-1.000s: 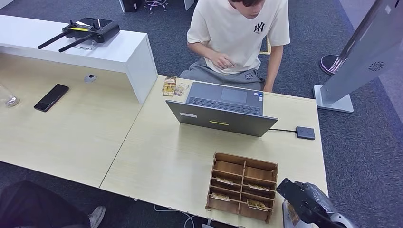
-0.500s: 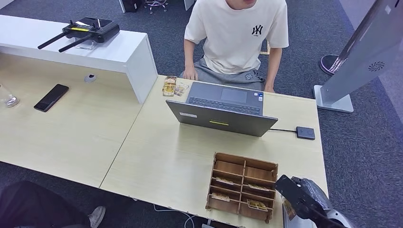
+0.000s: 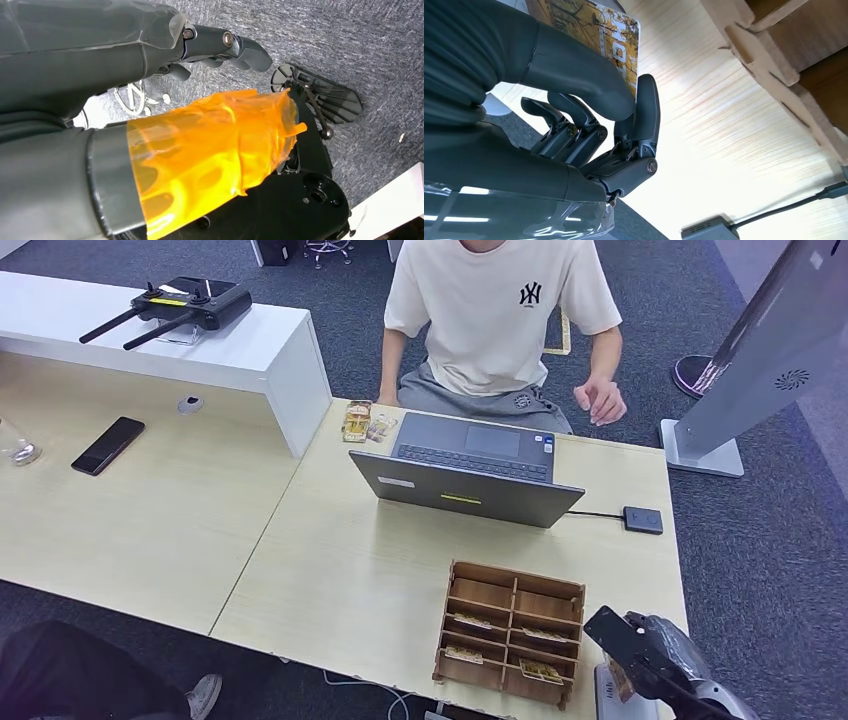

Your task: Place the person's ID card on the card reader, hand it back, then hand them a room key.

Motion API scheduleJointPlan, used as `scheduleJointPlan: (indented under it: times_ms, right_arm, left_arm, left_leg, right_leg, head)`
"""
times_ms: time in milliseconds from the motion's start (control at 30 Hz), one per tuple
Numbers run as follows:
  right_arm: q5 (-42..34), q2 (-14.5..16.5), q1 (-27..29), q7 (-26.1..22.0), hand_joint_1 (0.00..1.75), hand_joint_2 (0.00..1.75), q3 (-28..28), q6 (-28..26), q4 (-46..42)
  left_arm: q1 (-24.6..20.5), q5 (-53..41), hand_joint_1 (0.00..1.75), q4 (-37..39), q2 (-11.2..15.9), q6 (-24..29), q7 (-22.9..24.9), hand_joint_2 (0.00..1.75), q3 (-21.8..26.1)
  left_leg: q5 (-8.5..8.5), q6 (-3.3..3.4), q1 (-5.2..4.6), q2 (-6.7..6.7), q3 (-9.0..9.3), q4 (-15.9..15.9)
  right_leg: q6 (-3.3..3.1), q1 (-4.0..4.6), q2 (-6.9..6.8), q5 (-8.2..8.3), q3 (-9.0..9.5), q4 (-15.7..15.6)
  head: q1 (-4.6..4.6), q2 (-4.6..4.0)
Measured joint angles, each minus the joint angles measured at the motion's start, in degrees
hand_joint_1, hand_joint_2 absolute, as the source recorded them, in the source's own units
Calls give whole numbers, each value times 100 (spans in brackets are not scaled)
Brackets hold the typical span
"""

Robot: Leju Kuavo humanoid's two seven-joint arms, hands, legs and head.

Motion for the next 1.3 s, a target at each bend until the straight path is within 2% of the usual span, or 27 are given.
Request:
scheduleJointPlan:
  times_ms: [700,1300]
  right_arm:
    - [-199,240,279,85,175,175,0,-9,177]
    - [-209,253,277,17,175,175,1,-62,157]
  left_arm:
    - [0,154,0,0,1,26,4,0,-83]
    - [0,185,0,0,4,10,7,0,-169]
  left_leg:
    - [0,0,0,0,0,0]
    - [0,0,0,0,0,0]
  right_leg:
    - [0,0,1,0,-1,0]
    - [0,0,1,0,0,0]
  head:
    - [0,0]
    - [1,0]
